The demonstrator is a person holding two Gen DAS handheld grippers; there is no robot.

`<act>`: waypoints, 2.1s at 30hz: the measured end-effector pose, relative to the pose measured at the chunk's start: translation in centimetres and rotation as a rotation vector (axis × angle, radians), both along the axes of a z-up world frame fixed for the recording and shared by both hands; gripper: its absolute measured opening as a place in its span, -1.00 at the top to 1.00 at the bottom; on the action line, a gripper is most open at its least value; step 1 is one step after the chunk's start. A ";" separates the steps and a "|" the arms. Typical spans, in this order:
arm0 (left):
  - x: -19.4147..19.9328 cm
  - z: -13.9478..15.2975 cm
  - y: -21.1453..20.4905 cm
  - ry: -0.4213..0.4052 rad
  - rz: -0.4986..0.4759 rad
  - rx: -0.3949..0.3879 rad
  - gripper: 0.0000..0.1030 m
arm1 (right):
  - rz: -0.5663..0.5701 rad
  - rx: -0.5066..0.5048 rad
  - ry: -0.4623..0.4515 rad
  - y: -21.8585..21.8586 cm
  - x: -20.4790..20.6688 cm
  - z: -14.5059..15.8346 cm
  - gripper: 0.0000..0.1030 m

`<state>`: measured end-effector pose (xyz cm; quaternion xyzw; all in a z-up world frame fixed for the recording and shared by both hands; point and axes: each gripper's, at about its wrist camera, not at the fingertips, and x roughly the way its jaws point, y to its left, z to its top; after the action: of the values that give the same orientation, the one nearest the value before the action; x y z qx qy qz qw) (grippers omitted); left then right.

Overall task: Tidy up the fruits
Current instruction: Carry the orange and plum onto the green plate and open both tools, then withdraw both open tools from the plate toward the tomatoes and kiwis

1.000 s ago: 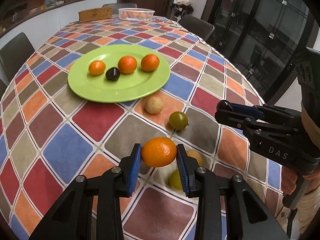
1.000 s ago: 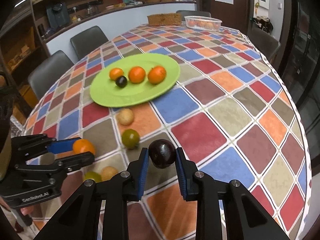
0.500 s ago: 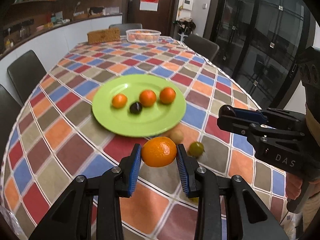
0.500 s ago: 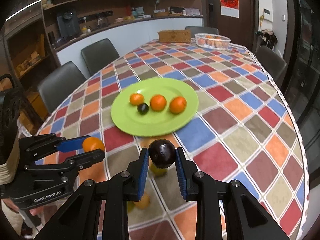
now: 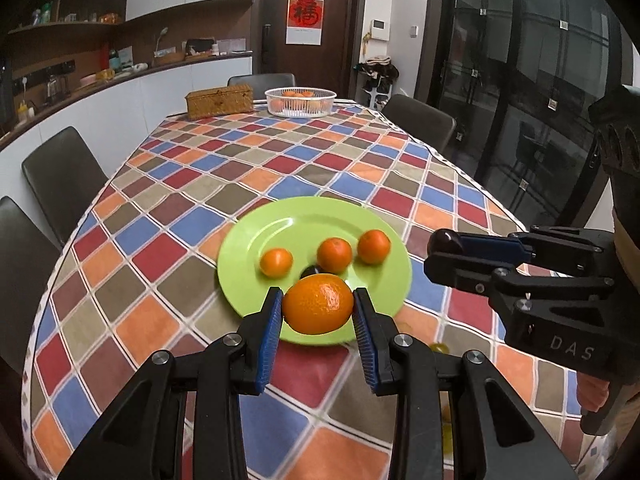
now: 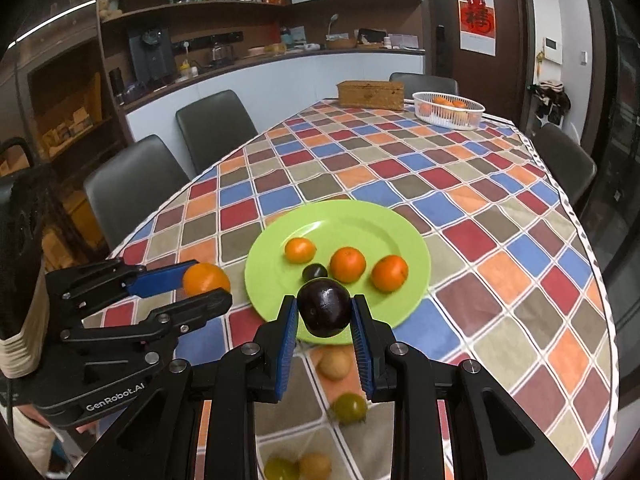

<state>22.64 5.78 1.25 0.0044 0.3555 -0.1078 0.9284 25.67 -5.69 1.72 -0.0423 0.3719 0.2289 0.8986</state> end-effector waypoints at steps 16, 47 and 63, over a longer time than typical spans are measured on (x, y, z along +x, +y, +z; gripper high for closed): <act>6.2 -3.5 1.8 0.051 0.003 -0.013 0.33 | -0.010 -0.024 0.090 1.4 6.0 -4.0 0.46; 5.4 -2.7 1.1 0.036 0.023 0.029 -0.04 | -0.032 -0.010 0.106 0.4 6.7 -4.8 0.25; -4.1 2.8 -0.8 -0.134 0.019 0.070 -0.32 | -0.008 0.009 -0.090 -2.1 -1.6 1.4 -0.03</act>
<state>18.49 5.02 4.05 0.0408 0.2963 -0.0859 0.9504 24.03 -7.77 3.07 -0.0467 0.3303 0.2247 0.9155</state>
